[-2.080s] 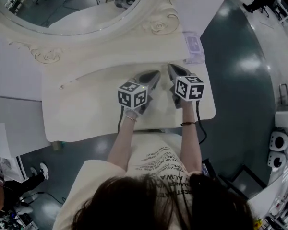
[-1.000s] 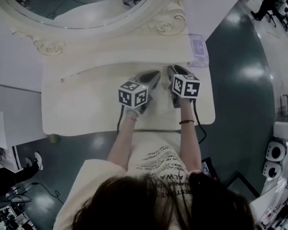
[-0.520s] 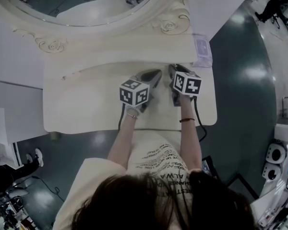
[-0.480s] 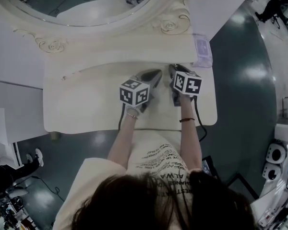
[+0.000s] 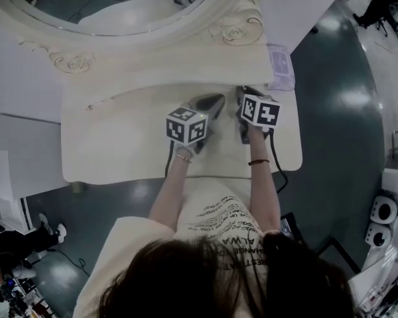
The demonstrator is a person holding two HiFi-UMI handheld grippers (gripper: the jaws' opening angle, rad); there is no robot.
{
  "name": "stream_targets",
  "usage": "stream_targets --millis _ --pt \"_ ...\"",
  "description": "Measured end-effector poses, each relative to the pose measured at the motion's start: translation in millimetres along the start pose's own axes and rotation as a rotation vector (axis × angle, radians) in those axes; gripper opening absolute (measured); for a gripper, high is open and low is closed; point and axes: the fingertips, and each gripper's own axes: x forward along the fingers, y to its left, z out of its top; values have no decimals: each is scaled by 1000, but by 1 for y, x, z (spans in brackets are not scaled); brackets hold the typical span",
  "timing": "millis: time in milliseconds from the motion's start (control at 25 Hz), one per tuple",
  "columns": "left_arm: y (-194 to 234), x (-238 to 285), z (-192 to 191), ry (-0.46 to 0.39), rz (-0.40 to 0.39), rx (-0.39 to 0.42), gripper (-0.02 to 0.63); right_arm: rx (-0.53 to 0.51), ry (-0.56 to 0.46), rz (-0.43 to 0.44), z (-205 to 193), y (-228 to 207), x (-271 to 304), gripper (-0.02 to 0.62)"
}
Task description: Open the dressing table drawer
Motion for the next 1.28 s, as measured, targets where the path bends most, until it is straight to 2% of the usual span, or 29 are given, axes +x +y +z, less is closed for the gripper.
stream_targets --millis 1280 --pt "-14 -7 -9 2 -8 4 -2 14 12 10 -12 2 -12 101"
